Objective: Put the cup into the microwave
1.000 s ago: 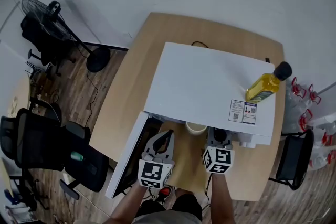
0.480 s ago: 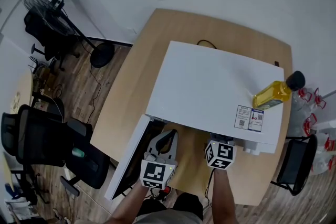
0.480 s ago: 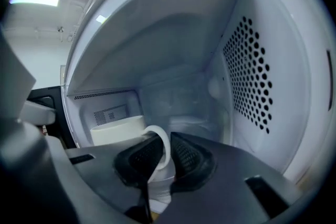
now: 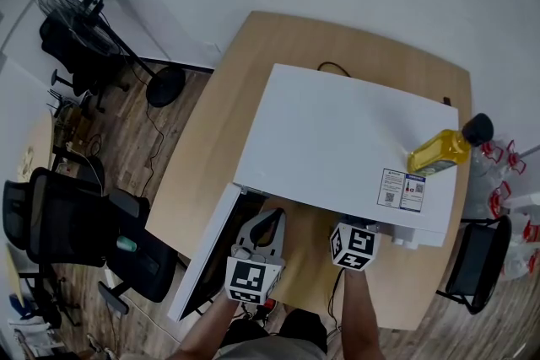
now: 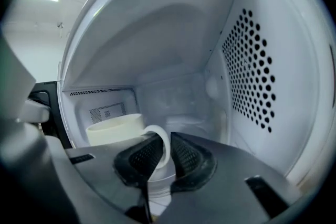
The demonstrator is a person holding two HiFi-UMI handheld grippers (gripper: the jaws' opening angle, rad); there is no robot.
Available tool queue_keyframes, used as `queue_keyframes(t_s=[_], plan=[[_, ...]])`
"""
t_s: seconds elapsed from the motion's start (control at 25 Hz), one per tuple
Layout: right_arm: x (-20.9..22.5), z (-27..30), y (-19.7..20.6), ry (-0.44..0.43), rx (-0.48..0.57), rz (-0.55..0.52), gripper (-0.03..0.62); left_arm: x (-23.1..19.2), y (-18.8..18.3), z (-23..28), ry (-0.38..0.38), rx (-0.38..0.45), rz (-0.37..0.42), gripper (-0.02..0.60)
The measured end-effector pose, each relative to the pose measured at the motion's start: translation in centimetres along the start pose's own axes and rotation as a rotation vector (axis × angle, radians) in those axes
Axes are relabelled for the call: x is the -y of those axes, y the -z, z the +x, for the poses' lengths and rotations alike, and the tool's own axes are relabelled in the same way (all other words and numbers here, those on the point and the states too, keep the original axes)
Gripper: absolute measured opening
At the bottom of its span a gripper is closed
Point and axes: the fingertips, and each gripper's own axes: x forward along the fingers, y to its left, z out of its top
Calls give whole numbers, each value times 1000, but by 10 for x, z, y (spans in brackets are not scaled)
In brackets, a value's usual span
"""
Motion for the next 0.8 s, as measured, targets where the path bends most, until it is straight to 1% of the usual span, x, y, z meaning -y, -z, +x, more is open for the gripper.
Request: queue_keyframes(t_s=[0.16, 0.28, 0.8], plan=[[0, -4, 5, 7, -16, -32, 46, 2, 2, -1, 5, -3, 4, 25], [-3, -7, 7, -9, -20, -48, 48, 4, 6, -4, 11, -10, 5, 25], [-13, -30, 14, -9, -50, -48, 69, 9, 4, -27, 29, 6, 13, 25]])
